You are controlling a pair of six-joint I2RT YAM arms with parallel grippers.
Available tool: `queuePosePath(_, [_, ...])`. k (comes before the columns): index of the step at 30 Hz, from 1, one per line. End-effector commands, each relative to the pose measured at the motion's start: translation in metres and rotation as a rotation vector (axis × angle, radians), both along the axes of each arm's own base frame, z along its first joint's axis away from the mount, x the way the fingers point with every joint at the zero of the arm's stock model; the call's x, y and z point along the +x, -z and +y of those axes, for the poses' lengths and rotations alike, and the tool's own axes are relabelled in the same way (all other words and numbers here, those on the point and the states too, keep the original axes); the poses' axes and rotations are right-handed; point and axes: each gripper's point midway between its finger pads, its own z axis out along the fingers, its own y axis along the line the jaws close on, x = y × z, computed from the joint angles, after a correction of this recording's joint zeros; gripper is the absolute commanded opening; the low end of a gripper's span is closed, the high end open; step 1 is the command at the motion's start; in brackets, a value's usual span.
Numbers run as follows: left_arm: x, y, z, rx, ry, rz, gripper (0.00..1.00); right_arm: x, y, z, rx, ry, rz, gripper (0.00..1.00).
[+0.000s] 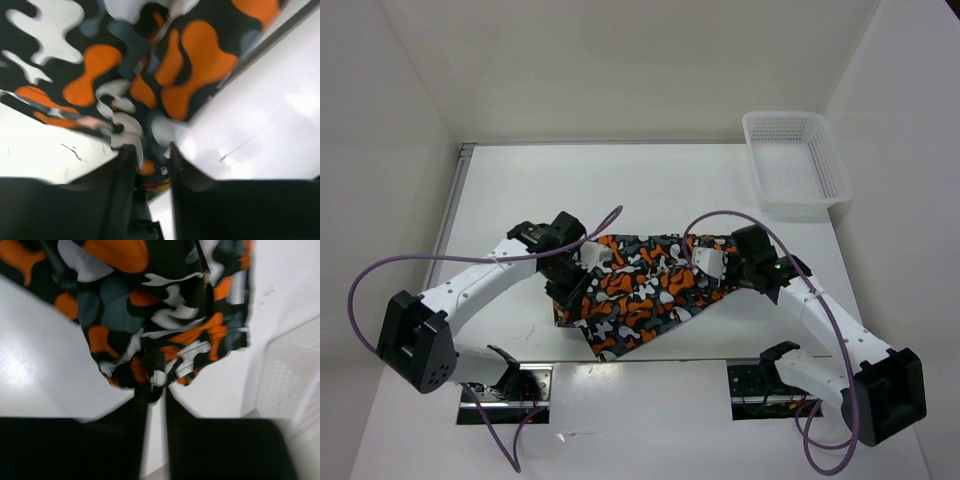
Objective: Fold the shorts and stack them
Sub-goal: Fold the shorts
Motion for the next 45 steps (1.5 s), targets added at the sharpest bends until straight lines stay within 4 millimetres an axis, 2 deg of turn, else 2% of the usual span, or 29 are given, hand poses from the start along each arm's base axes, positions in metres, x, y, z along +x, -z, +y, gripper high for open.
queuePosePath(1, [-0.020,0.011,0.008,0.079,0.037,0.079,0.41,-0.016,-0.002,-0.018,-0.132,-0.051,-0.030,0.35])
queuePosePath(3, [-0.036,0.006,0.005,0.059,0.062,0.130,0.57,-0.018,-0.012,-0.020,-0.134,-0.066,-0.056,0.89])
queuePosePath(4, [-0.038,0.001,0.006,0.058,0.062,0.129,0.70,-0.017,-0.026,-0.017,-0.102,-0.061,-0.099,0.96])
queuePosePath(5, [-0.039,-0.003,0.004,0.046,0.063,0.138,0.74,-0.019,-0.036,-0.015,-0.076,-0.059,-0.119,1.00])
queuePosePath(8, [-0.016,-0.010,-0.003,0.019,0.059,0.019,0.80,-0.016,-0.103,0.006,0.111,-0.080,-0.295,1.00])
queuePosePath(9, [0.000,-0.013,-0.007,0.014,0.053,-0.048,0.81,-0.013,-0.130,0.014,0.184,-0.084,-0.370,0.96])
queuePosePath(10, [0.030,-0.015,-0.012,0.002,0.018,-0.149,0.83,-0.012,-0.141,0.024,0.257,-0.097,-0.404,0.86])
queuePosePath(12, [0.056,-0.010,-0.024,-0.017,0.004,-0.182,0.83,-0.005,-0.158,0.041,0.365,-0.099,-0.440,0.74])
queuePosePath(13, [0.062,-0.007,-0.031,-0.029,0.007,-0.179,0.83,-0.003,-0.153,0.052,0.395,-0.116,-0.403,0.70])
queuePosePath(14, [0.072,-0.006,-0.039,-0.045,0.010,-0.182,0.83,0.010,-0.130,0.060,0.425,-0.053,-0.315,0.65])
queuePosePath(15, [0.077,0.013,-0.046,-0.017,0.022,-0.134,0.83,0.016,-0.117,0.069,0.442,-0.031,-0.262,0.59])
queuePosePath(16, [0.084,0.020,-0.051,-0.011,0.023,-0.126,0.83,0.024,-0.101,0.072,0.442,0.014,-0.206,0.45])
queuePosePath(17, [0.088,0.028,-0.052,0.010,0.021,-0.108,0.83,0.030,-0.081,0.076,0.453,0.084,-0.132,0.38])
queuePosePath(18, [0.095,0.045,-0.053,0.039,0.020,-0.087,0.81,0.042,-0.048,0.081,0.416,0.133,-0.035,0.31])
queuePosePath(21, [0.111,0.056,-0.056,0.049,0.012,-0.131,0.80,0.047,-0.018,0.086,0.427,0.200,0.036,0.09])
queuePosePath(23, [0.110,0.069,-0.050,0.076,0.007,-0.138,0.80,0.051,-0.016,0.089,0.448,0.216,0.031,0.01])
queuePosePath(28, [0.134,0.106,-0.028,0.170,-0.057,-0.145,0.80,0.046,0.035,0.099,0.439,0.342,0.233,0.00])
queuePosePath(30, [0.166,0.114,-0.011,0.203,-0.130,-0.188,0.80,0.054,0.051,0.105,0.462,0.406,0.267,0.00])
queuePosePath(32, [0.197,0.124,0.014,0.236,-0.216,-0.209,0.80,0.061,0.054,0.112,0.482,0.428,0.260,0.00])
queuePosePath(34, [0.237,0.114,0.021,0.217,-0.277,-0.273,0.80,0.071,0.060,0.119,0.488,0.461,0.257,0.00])
queuePosePath(36, [0.267,0.120,0.040,0.241,-0.339,-0.298,0.80,0.081,0.062,0.126,0.495,0.472,0.254,0.00])
queuePosePath(37, [0.295,0.105,0.040,0.224,-0.364,-0.358,0.80,0.084,0.074,0.127,0.488,0.510,0.273,0.00])
queuePosePath(38, [0.306,0.112,0.041,0.226,-0.373,-0.357,0.80,0.095,0.075,0.132,0.507,0.524,0.254,0.00])
queuePosePath(39, [0.320,0.108,0.043,0.217,-0.388,-0.380,0.80,0.114,0.066,0.137,0.529,0.540,0.212,0.00])
queuePosePath(41, [0.350,0.090,0.036,0.190,-0.399,-0.439,0.81,0.140,0.071,0.144,0.550,0.591,0.171,0.00])
queuePosePath(42, [0.355,0.084,0.030,0.165,-0.393,-0.441,0.81,0.170,0.048,0.155,0.592,0.581,0.105,0.00])
queuePosePath(43, [0.361,0.081,0.032,0.155,-0.399,-0.443,0.82,0.184,0.058,0.154,0.561,0.611,0.082,0.00])
queuePosePath(44, [0.365,0.073,0.029,0.137,-0.398,-0.454,0.82,0.201,0.051,0.158,0.575,0.616,0.039,0.00])
queuePosePath(45, [0.372,0.061,0.025,0.116,-0.397,-0.475,0.82,0.229,0.024,0.168,0.620,0.609,-0.030,0.00])
